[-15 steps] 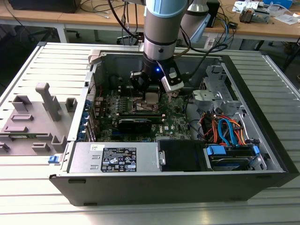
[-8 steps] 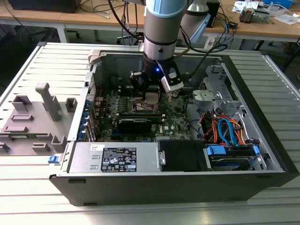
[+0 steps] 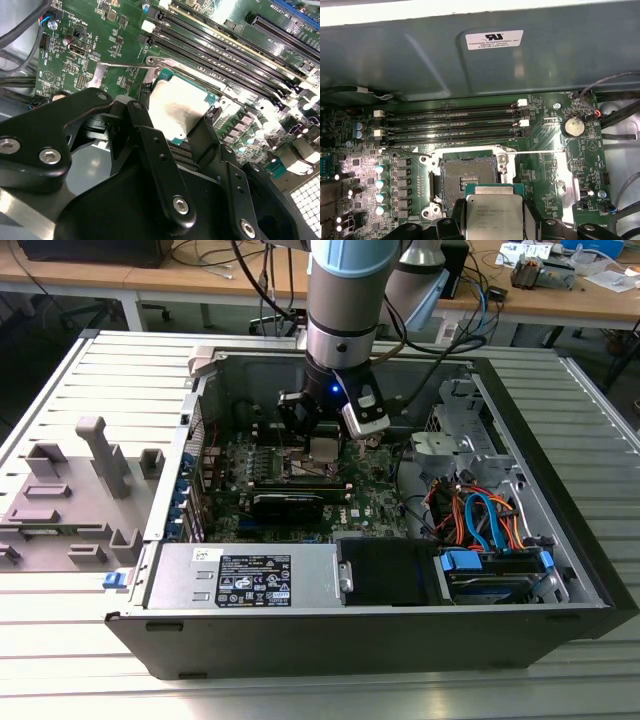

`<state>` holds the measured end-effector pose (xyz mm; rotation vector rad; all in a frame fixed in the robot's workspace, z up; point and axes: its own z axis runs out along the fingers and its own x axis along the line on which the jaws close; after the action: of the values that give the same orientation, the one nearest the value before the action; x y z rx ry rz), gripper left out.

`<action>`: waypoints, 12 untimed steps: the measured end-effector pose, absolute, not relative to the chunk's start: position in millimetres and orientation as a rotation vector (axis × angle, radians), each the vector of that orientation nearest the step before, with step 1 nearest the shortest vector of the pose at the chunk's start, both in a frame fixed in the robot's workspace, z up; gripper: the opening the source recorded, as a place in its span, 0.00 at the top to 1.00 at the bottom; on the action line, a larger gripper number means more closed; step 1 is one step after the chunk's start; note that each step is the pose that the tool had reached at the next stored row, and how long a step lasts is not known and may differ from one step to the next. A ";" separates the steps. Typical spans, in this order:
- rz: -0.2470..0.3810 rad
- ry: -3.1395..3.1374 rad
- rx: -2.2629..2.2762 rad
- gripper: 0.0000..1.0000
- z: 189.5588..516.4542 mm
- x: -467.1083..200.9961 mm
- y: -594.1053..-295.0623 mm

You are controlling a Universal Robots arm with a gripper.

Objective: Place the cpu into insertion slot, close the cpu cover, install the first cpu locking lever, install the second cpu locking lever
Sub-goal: 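Place the cpu into insertion slot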

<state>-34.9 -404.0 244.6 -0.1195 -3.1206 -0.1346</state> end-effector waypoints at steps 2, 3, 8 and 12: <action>-0.132 -3.121 -0.134 0.45 244.6 -34.9 -404.0; -0.129 -3.121 -0.145 0.45 244.6 -34.9 -403.9; -0.117 -3.120 -0.187 0.45 244.6 -34.9 -404.0; -0.112 -3.119 -0.219 0.45 244.5 -34.8 -404.0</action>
<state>-34.8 -404.0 244.5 -0.2192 -3.1194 -0.1123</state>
